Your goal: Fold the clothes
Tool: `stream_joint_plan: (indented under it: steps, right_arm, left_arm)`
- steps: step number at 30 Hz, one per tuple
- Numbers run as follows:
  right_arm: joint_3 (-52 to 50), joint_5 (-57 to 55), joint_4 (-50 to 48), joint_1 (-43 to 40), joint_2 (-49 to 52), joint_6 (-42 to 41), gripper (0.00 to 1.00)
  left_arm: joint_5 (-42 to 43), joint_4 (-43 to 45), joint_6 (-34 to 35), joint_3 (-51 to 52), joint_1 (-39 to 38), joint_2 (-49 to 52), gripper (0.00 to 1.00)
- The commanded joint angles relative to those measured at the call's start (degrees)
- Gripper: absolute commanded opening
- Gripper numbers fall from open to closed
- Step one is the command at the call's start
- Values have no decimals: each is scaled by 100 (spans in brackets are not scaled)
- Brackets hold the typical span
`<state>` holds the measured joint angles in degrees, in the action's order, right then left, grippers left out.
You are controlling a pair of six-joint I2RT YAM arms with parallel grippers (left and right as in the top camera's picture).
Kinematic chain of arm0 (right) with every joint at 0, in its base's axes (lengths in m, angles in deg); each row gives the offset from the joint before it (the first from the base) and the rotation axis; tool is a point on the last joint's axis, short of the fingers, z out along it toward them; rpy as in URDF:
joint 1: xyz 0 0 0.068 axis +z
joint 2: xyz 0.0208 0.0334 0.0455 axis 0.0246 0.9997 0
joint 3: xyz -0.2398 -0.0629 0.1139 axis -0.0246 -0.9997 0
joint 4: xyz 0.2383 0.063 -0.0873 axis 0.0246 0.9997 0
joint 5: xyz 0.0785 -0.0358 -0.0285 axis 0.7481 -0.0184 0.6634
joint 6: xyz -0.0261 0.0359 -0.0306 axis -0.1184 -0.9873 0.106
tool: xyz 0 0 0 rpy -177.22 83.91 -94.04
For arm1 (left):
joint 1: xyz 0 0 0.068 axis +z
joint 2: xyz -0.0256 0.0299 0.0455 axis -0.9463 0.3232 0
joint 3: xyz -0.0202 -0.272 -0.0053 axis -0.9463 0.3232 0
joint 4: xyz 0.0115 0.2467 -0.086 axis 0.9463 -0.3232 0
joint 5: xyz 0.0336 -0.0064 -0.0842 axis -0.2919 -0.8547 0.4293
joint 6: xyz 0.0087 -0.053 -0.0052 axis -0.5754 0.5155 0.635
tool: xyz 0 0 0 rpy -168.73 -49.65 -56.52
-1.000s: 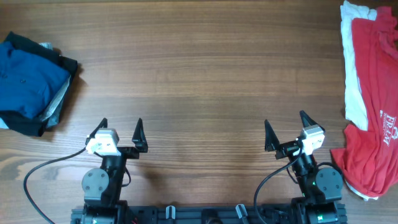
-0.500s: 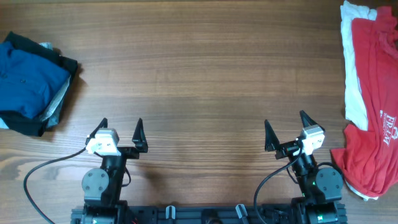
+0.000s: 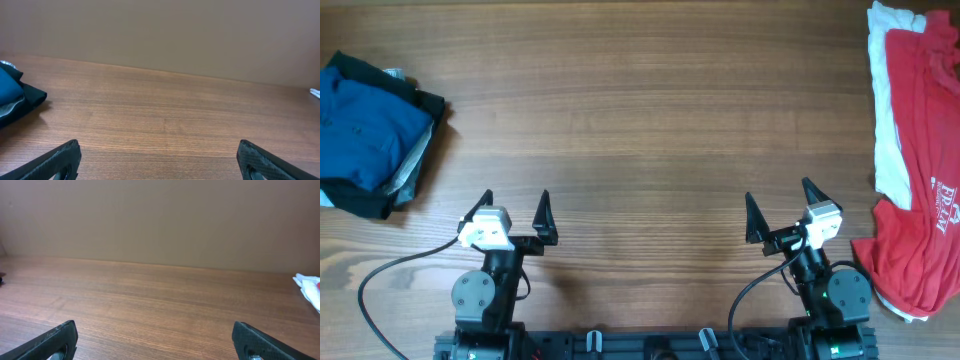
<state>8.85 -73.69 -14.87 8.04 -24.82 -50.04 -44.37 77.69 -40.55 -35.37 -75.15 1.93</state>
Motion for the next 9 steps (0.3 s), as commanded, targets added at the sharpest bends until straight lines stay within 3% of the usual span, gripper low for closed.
stream_joint_plan:
  steps: [1,9]
  right_arm:
    - [-9,111,-28,-35,-52,74,100]
    - [-9,114,-28,-35,-52,74,100]
  left_arm:
    - [109,-26,-94,20,11,-61,100]
    - [109,-26,-94,20,11,-61,100]
